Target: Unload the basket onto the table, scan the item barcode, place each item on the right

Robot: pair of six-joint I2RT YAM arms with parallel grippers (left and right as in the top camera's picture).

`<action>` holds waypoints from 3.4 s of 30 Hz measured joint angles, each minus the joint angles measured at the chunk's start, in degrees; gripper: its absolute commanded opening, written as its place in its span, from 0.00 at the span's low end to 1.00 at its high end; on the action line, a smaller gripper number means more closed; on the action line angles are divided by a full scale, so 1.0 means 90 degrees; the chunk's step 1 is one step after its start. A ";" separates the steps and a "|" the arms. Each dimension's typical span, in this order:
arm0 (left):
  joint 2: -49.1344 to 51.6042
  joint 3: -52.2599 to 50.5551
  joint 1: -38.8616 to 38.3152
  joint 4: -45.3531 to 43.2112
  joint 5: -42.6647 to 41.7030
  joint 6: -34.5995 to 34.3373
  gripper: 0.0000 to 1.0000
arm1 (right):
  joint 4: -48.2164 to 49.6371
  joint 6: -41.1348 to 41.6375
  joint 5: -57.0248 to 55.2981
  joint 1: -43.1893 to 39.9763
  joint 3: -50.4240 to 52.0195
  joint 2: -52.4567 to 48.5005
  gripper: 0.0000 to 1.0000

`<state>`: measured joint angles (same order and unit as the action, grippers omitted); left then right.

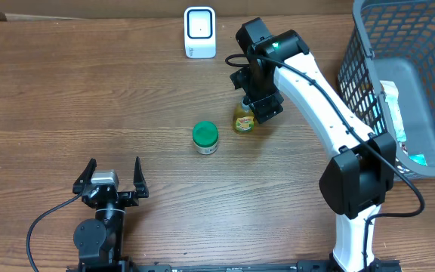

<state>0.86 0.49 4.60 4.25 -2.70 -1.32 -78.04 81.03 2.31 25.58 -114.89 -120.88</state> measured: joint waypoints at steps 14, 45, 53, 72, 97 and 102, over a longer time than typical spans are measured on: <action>0.0000 0.0000 0.0000 0.0000 -0.0002 0.0000 1.00 | 0.0080 0.0100 0.0034 0.0010 0.0000 -0.0073 0.77; 0.0000 0.0000 0.0000 0.0000 -0.0002 0.0000 1.00 | -0.0131 -0.0466 -0.0357 0.0287 0.0000 -0.0267 0.51; 0.0000 0.0000 0.0000 0.0000 0.0000 0.0000 0.99 | -0.0238 -0.1586 -0.0352 0.0287 0.0000 -0.0267 0.40; 0.0000 0.0000 0.0000 0.0000 -0.0002 0.0000 0.99 | -0.0503 -0.4879 -0.0236 0.0287 0.0000 -0.0267 0.40; 0.0000 0.0000 0.0000 0.0000 -0.0002 0.0000 0.99 | -0.0780 -0.8189 0.0308 0.0294 0.0000 -0.0267 0.43; 0.0000 0.0000 0.0000 0.0000 -0.0002 0.0000 1.00 | -0.0777 -0.8493 0.0381 0.0372 0.0000 -0.0267 0.49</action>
<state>0.86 0.49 4.60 4.25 -2.72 -1.32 -85.03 4.60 5.74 28.93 -114.89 -123.28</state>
